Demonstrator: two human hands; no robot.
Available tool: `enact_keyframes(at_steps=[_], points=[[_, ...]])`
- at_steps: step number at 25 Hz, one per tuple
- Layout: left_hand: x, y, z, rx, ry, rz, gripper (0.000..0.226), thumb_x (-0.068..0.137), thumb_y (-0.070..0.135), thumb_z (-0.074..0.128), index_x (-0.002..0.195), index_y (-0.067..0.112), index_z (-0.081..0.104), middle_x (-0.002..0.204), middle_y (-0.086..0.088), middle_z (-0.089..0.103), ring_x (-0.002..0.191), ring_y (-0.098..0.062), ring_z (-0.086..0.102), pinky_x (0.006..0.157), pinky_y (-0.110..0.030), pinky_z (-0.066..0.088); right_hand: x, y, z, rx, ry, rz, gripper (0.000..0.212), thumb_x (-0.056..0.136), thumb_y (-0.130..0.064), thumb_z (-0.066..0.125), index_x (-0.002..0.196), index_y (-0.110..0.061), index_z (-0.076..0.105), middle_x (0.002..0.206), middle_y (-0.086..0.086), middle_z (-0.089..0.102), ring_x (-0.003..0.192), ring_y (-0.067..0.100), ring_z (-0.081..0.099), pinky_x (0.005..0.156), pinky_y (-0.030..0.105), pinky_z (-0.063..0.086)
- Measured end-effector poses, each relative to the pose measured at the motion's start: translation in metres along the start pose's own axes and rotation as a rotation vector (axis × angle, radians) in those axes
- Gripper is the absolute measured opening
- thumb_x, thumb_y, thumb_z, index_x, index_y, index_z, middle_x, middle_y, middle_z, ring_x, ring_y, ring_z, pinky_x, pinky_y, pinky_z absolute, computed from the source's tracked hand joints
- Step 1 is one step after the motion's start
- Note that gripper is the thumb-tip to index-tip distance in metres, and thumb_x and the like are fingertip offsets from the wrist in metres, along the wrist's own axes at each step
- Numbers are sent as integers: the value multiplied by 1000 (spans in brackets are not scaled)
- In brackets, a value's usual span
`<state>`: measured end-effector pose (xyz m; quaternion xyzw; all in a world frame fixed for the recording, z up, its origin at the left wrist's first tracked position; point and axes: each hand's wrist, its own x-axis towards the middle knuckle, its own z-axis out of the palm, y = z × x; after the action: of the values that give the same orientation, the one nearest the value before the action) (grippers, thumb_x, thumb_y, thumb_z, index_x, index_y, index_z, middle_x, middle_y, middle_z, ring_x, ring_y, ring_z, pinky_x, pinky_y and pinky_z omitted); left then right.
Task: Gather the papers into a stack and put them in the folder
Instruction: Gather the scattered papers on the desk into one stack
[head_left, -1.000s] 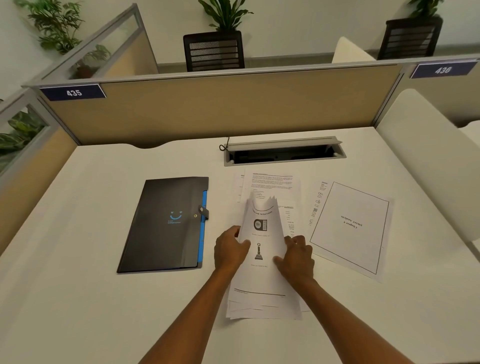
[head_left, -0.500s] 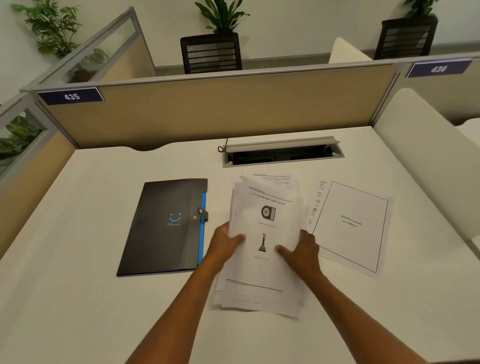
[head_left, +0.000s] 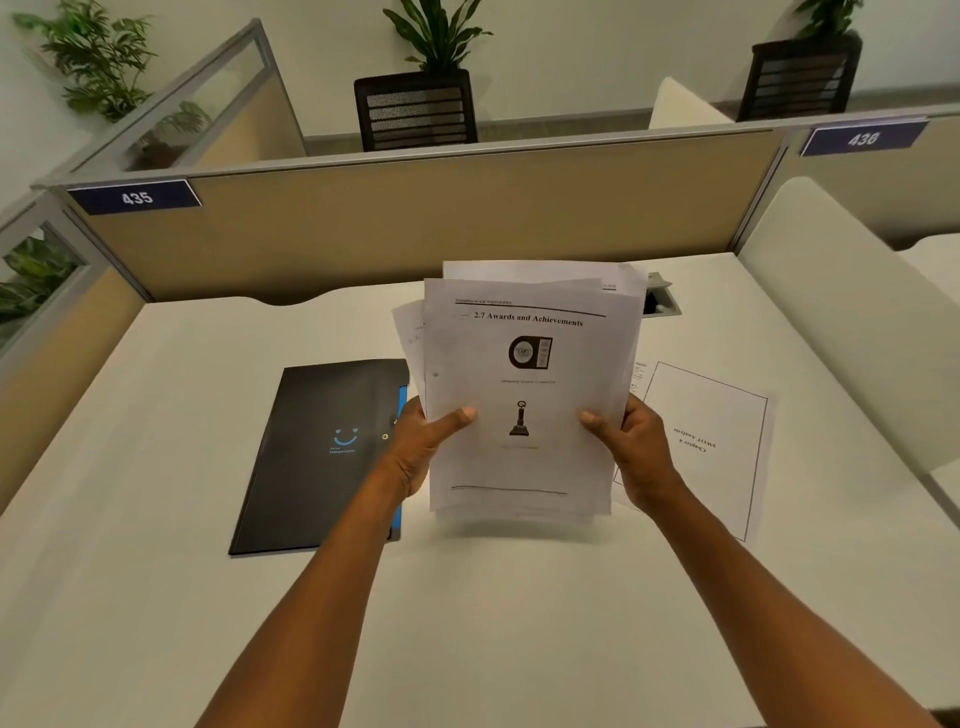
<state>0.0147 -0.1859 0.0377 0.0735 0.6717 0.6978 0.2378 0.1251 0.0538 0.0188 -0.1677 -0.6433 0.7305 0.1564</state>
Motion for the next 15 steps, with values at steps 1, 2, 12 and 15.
enact_keyframes(at_steps=[1, 2, 12, 15], points=[[0, 1, 0, -12, 3, 21, 49, 63, 33, 80, 109, 28, 64, 103, -2, 73, 100, -25, 68, 81, -39, 58, 0, -3, 0, 5, -14, -20, 25, 80, -13, 76, 103, -20, 68, 100, 3, 76, 93, 25, 72, 80, 38, 60], [0, 1, 0, -17, 1, 36, 51, 62, 33, 80, 110, 27, 64, 104, -4, 73, 101, -26, 68, 83, -42, 58, -1, -5, 0, 5, -28, -37, 28, 79, -14, 78, 104, -20, 68, 101, 4, 76, 95, 25, 71, 80, 37, 60], [-3, -16, 6, 150, -28, 23, 48, 77, 12, 79, 118, 21, 56, 114, -11, 65, 109, -27, 60, 92, -45, 55, -13, 7, 2, -13, -55, -44, 49, 63, -25, 84, 109, -28, 68, 108, 4, 75, 99, 23, 72, 81, 37, 60], [-3, -17, 6, 207, -55, 43, 42, 78, 11, 78, 113, 25, 60, 107, -5, 67, 105, -23, 62, 83, -34, 59, -15, 11, 2, -51, -60, -32, 50, 63, -25, 85, 109, -28, 67, 108, 4, 75, 99, 21, 72, 85, 44, 59]])
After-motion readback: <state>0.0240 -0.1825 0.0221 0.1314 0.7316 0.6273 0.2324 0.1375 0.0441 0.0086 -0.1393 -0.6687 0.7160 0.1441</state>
